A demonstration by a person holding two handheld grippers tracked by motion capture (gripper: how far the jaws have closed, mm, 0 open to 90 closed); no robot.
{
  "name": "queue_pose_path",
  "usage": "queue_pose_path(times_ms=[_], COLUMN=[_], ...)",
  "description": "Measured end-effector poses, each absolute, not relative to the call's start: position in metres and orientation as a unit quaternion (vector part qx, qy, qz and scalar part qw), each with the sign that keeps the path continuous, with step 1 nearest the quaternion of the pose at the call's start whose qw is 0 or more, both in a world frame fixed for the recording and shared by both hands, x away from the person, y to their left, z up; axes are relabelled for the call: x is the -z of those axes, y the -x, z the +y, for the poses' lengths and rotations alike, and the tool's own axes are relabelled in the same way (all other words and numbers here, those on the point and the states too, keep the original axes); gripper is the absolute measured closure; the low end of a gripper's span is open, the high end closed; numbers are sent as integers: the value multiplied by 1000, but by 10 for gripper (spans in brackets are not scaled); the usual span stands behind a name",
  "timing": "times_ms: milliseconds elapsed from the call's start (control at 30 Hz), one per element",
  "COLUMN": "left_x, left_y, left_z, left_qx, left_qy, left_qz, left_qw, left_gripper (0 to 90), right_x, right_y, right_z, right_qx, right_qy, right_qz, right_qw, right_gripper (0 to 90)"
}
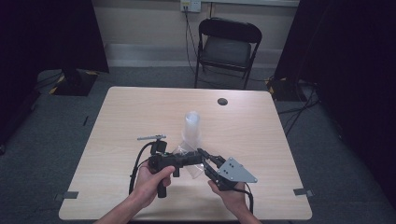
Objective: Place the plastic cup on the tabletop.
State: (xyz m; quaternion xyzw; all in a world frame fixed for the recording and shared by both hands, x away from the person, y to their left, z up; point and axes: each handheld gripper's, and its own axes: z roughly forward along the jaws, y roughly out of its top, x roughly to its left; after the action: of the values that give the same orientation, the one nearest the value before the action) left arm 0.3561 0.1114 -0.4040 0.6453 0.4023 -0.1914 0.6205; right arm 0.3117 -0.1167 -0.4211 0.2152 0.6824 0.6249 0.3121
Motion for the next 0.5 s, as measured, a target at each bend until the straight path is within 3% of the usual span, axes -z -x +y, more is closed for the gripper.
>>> queue_pose_path(times_ms=[500], left_x=[400], left_y=[-355], left_z=[112], left_qx=[169], left_qy=[-651], left_qz=[387], left_qw=[631], left_gripper=[202], right_x=[420], right_y=[-313], right_z=[-122], right_qx=[-618], right_qy=[-240], right_qz=[677], right_qw=[320], right_gripper=[887])
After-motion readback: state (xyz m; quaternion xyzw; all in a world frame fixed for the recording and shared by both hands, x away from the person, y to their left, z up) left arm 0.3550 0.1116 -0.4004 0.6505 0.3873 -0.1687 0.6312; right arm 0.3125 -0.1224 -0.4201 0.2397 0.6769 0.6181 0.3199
